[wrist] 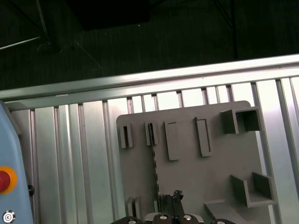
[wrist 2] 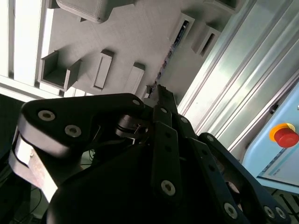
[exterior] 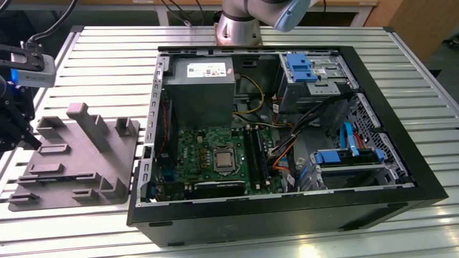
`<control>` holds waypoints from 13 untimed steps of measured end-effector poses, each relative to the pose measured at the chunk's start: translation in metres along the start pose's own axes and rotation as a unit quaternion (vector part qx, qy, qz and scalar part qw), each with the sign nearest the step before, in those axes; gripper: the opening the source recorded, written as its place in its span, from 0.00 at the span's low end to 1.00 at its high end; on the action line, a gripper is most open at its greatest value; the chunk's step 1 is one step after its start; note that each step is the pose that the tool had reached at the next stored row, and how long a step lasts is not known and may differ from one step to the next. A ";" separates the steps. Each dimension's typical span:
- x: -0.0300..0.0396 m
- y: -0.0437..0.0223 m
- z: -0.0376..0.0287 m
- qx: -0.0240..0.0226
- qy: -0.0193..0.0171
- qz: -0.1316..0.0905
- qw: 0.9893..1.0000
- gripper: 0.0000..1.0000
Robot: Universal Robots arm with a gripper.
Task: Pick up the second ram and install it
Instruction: 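Pick up the second ram and move it above second insertion slot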
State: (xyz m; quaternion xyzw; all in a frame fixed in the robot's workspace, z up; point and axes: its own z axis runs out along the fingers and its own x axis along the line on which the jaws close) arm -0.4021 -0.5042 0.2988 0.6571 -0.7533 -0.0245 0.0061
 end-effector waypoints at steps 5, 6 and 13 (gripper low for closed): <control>0.0001 -0.0001 0.0023 0.000 0.000 0.000 1.000 0.11; 0.0001 -0.0001 0.0027 0.000 0.000 0.000 1.000 0.11; 0.0001 -0.0002 0.0053 0.000 0.000 0.000 1.000 0.11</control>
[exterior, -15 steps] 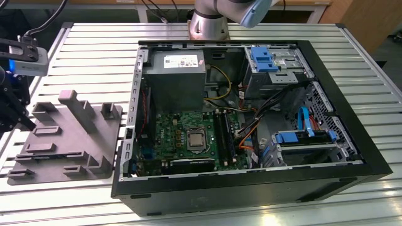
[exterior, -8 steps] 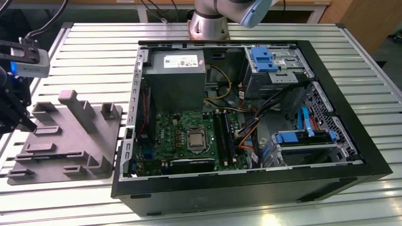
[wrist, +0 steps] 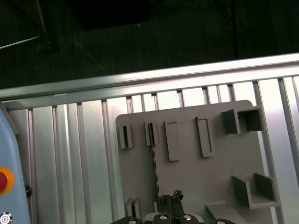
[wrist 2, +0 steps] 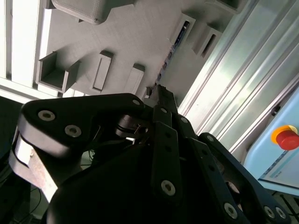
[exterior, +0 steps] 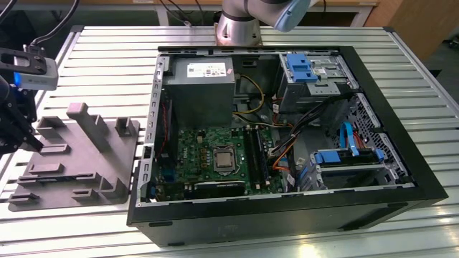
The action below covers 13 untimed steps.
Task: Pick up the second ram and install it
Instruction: 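Pick up the second ram and move it above second insertion slot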
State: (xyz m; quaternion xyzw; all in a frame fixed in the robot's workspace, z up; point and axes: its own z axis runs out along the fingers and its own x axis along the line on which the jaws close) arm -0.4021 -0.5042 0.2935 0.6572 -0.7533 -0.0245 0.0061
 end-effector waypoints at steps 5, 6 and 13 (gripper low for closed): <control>0.0000 -0.0001 0.0017 0.000 0.000 0.000 1.000 0.11; 0.0000 -0.0001 0.0022 0.000 0.000 0.000 1.000 0.11; 0.0001 -0.0002 0.0050 0.000 0.000 0.000 1.000 0.11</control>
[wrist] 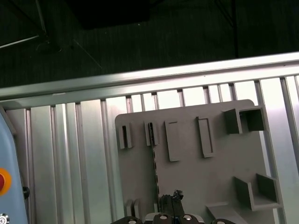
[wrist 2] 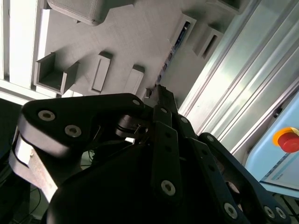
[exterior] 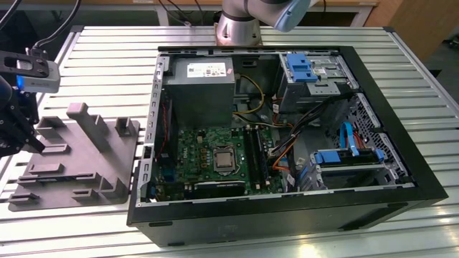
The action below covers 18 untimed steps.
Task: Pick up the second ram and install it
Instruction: 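Pick up the second ram and move it above second insertion slot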
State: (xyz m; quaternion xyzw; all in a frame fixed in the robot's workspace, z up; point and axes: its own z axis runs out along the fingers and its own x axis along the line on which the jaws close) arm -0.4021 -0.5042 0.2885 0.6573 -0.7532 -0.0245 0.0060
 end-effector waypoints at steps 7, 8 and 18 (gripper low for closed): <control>0.0001 -0.0001 0.0031 0.000 0.000 0.000 1.000 0.11; 0.0001 -0.0002 0.0035 0.000 0.000 0.000 1.000 0.11; 0.0002 -0.0003 0.0075 0.000 0.000 0.000 1.000 0.11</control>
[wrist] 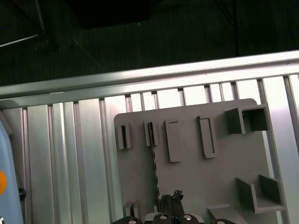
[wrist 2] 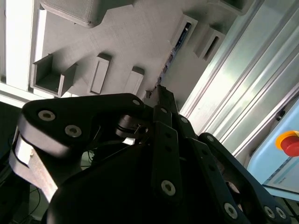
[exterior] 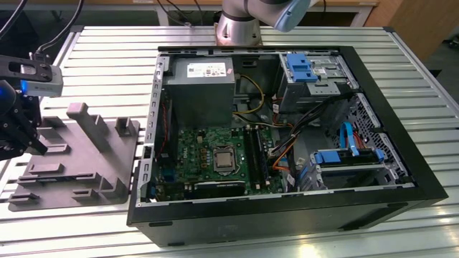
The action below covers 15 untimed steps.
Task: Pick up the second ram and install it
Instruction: 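Pick up the second ram and move it above second insertion slot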
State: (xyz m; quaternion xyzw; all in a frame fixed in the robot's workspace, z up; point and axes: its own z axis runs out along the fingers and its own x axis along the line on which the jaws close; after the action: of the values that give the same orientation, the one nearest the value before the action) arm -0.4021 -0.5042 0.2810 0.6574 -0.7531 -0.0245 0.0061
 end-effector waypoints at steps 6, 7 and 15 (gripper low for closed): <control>0.0001 -0.0001 0.0027 0.000 0.000 0.000 1.000 0.11; 0.0001 -0.0001 0.0031 0.000 0.000 0.000 1.000 0.11; 0.0002 -0.0003 0.0064 0.000 0.000 0.000 1.000 0.11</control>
State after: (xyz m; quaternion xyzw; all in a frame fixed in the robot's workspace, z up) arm -0.4021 -0.5042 0.2746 0.6576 -0.7529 -0.0245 0.0061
